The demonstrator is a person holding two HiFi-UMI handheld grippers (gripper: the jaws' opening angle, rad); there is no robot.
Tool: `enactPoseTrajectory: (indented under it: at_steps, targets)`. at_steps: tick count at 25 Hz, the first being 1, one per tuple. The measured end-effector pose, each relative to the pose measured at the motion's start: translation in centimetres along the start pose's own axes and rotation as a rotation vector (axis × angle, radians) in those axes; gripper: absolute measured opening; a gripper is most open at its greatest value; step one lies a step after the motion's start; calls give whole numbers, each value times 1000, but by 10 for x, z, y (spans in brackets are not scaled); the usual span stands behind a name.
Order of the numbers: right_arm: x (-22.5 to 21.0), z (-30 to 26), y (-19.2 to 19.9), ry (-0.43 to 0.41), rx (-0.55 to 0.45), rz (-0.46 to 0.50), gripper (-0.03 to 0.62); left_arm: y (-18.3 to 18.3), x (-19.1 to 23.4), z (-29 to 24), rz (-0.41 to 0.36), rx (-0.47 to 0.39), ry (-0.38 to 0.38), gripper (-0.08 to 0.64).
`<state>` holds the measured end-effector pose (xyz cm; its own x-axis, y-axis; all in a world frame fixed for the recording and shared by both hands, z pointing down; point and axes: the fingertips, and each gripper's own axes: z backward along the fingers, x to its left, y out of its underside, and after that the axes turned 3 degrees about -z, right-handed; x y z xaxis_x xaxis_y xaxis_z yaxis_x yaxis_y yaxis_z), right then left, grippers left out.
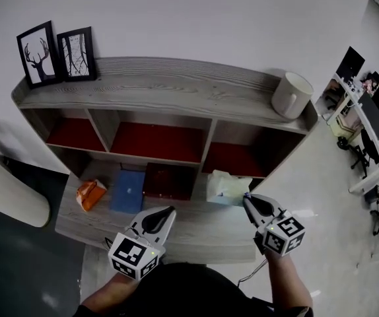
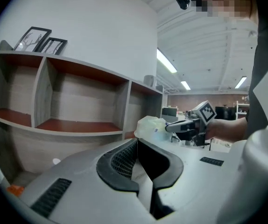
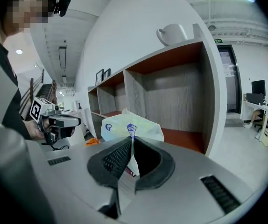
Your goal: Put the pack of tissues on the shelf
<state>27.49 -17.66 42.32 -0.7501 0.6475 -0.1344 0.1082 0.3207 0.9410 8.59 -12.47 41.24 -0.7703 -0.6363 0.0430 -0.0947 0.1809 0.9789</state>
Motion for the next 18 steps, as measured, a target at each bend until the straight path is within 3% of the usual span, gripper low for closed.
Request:
enactPoseTrajectory:
  at_steps: [9, 18]
  targets:
    - [-33, -24, -32, 52, -38, 42, 25, -15, 15, -5, -28, -20, -35, 17]
    - [-73, -56, -37, 150, -49, 38, 25, -13, 31, -10, 13, -21, -61, 17]
